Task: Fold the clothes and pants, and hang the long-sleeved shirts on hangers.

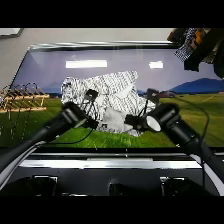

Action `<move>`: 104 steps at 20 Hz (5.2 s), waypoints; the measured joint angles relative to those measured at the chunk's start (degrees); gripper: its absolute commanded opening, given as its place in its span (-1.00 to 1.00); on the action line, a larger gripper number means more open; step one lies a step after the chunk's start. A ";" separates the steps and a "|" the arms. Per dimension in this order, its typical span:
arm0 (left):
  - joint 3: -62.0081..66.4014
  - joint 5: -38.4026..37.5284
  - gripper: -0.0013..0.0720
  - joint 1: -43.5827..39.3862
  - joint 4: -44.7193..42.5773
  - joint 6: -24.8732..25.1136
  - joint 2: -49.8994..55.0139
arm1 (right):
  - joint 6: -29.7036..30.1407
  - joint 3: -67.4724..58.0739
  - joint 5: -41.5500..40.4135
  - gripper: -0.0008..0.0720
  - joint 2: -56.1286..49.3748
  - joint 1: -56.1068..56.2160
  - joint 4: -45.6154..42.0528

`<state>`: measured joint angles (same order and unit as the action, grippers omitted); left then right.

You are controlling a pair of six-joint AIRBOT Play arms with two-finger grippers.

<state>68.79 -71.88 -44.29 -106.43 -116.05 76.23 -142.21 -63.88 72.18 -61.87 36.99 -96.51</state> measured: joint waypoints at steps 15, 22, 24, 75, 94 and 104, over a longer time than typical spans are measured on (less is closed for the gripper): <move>0.20 -6.40 -0.92 -15.72 19.96 -19.56 -25.00 | 13.49 -40.39 18.05 -0.89 0.07 -9.11 5.27; -4.17 5.20 -0.92 -21.81 25.59 -27.19 -15.74 | 25.24 -29.53 22.51 -0.89 -0.26 -9.33 -3.26; -4.70 8.35 -0.92 -21.33 29.14 -24.83 -11.13 | 25.53 -21.88 18.27 -0.89 -0.26 -9.35 -4.37; -4.09 18.97 0.73 4.39 25.83 26.08 2.71 | -23.56 33.46 -9.53 0.36 22.86 11.67 23.28; -0.37 25.38 0.73 2.97 32.68 34.75 3.91 | -23.56 33.46 -11.50 -0.89 18.99 11.72 20.96; 1.20 42.32 0.73 -5.75 39.30 72.98 12.09 | -23.56 33.46 -2.47 -0.89 24.94 11.72 17.42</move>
<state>70.00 -29.56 -50.04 -67.13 -43.07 88.31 -165.77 -30.41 69.71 -36.93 48.71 -79.09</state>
